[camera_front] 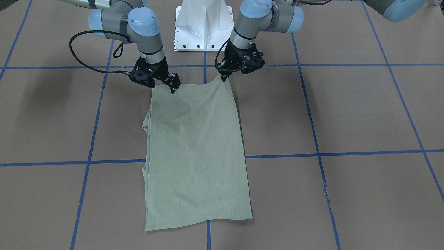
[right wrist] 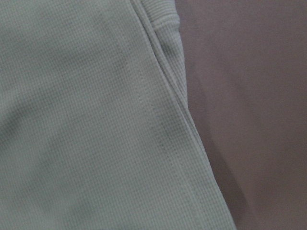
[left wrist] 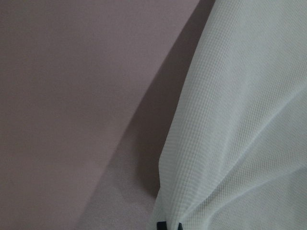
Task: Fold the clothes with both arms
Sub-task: 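Grasp the near edge corners of the shirt with both grippers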
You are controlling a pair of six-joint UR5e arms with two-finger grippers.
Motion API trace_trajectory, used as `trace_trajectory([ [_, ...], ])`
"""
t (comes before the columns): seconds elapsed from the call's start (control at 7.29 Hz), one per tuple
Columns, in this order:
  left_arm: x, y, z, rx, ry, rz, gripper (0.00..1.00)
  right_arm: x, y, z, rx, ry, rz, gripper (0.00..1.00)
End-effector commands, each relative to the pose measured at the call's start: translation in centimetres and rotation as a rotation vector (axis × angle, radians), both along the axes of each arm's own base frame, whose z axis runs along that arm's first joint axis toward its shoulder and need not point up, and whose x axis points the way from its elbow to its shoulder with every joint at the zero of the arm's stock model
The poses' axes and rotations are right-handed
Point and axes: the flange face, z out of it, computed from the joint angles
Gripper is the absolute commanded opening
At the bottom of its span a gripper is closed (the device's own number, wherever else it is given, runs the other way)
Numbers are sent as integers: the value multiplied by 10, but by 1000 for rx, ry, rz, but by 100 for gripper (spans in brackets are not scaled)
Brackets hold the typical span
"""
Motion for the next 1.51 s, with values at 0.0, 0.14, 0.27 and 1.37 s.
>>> trace_trajectory([
  [0.0, 0, 0, 0, 1, 1, -1, 0, 0, 1, 0, -1, 1, -1, 100],
  [0.14, 0, 0, 0, 1, 1, -1, 0, -3, 3, 3, -1, 5, -6, 100],
  [0.27, 0, 0, 0, 1, 1, -1, 0, -4, 2, 4, -2, 8, -8, 100],
  [1.37, -1, 0, -1, 0, 2, 1, 0, -4, 3, 2, 1, 4, -16, 18],
])
